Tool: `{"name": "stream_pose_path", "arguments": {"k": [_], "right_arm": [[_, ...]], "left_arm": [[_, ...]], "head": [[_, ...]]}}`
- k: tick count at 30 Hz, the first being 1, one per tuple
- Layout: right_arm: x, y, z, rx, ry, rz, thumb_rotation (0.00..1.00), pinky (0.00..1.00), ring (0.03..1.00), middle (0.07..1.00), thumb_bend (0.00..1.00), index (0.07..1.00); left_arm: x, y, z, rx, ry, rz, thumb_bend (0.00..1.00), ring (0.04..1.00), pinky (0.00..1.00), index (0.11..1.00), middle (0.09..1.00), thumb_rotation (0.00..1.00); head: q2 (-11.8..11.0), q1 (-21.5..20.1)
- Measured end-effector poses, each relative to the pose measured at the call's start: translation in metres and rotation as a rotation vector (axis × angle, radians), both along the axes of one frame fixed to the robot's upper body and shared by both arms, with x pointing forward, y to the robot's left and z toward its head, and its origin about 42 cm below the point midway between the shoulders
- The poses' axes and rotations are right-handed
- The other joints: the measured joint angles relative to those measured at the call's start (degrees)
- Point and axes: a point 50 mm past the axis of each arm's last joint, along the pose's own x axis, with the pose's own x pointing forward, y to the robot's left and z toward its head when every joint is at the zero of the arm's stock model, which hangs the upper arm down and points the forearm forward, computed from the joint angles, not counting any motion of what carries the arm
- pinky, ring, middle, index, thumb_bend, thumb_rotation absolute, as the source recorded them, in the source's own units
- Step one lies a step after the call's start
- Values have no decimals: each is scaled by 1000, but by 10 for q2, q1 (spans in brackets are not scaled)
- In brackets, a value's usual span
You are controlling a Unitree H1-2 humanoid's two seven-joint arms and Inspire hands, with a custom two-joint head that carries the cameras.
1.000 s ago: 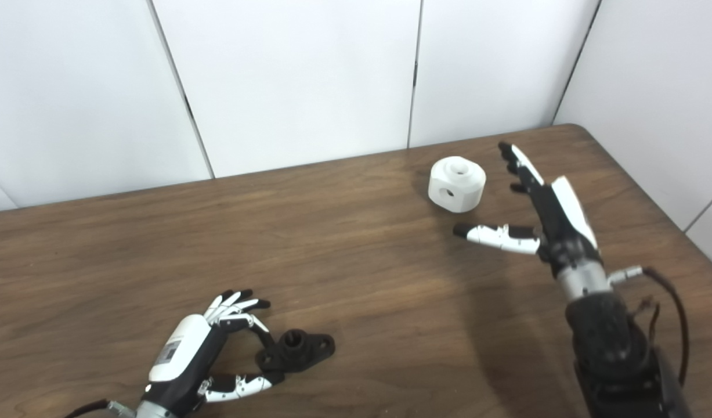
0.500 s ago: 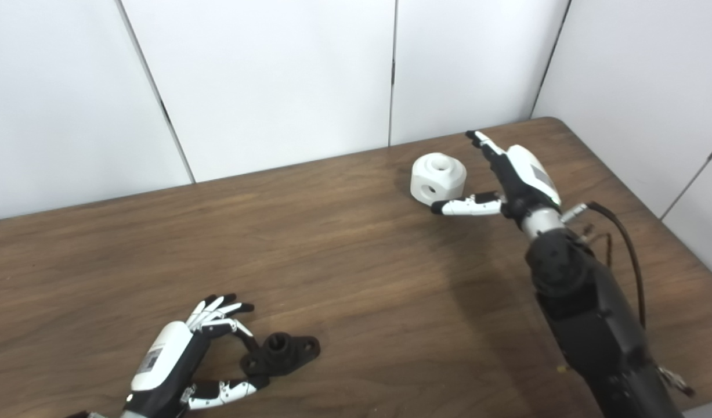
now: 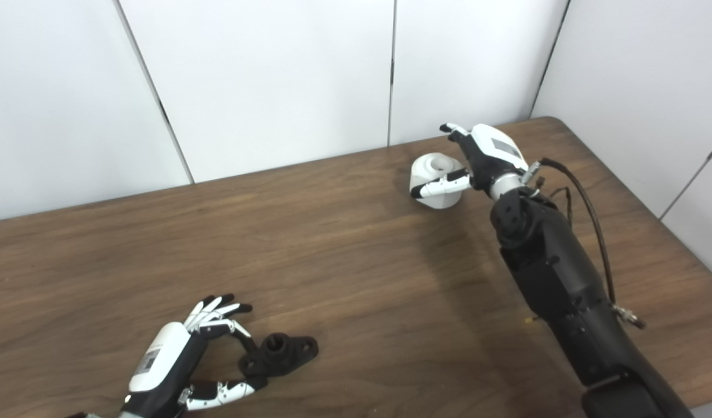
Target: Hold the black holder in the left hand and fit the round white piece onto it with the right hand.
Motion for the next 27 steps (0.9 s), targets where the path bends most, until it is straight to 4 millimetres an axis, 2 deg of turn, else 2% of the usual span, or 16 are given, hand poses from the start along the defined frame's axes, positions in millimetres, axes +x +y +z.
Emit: {"name": "stream_pose_path", "arguments": {"k": [6, 9, 13, 19, 27], "right_arm": [[16, 3, 5, -40, 35, -1, 464, 798, 941, 886, 953, 902], [20, 4, 9, -81, 67, 0, 474, 796, 938, 862, 957, 884], [25, 5, 18, -112, 113, -34, 434, 786, 947, 870, 963, 865], [31, 19, 28, -147, 164, -71, 397, 716, 912, 875, 959, 844], [37, 24, 42, -217, 241, -97, 404, 725, 891, 879, 956, 842]], "left_arm": [[0, 0, 0, 0, 2, 3, 513, 949, 1000, 489, 843, 62], [-1, 0, 1, 0, 3, 5, 513, 948, 1000, 489, 841, 61], [-2, 0, 1, -2, 5, 10, 513, 947, 1000, 489, 842, 60], [-2, -1, 1, -3, 5, 11, 514, 946, 1000, 489, 841, 60], [-3, -1, 2, -6, 5, 13, 514, 948, 1000, 489, 842, 60]], "head": [[5, 4], [7, 6], [11, 8], [13, 8], [19, 11]]}}
